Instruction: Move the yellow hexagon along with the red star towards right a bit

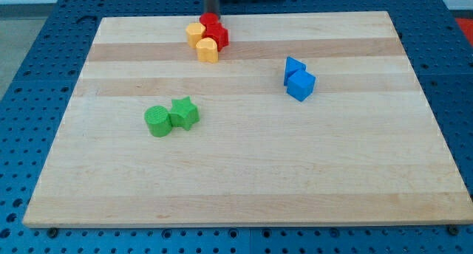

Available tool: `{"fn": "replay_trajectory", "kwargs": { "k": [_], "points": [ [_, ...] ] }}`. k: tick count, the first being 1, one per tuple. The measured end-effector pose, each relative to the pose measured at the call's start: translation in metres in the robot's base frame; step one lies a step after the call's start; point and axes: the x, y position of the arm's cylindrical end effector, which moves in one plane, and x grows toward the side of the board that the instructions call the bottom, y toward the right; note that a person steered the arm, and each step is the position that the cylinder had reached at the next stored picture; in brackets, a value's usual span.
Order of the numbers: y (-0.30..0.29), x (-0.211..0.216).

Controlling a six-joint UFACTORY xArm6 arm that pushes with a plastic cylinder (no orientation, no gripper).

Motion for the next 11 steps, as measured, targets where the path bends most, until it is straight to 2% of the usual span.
{"fn": "replay_trajectory", "kwargs": {
  "k": [2, 5, 8, 9, 10, 11],
  "points": [
    [-0.014, 0.003],
    [-0.065, 0.012],
    [-0.029, 0.098],
    [-0.028, 0.101],
    [-0.05, 0.093],
    [-0.056, 0.07]
  ]
}}
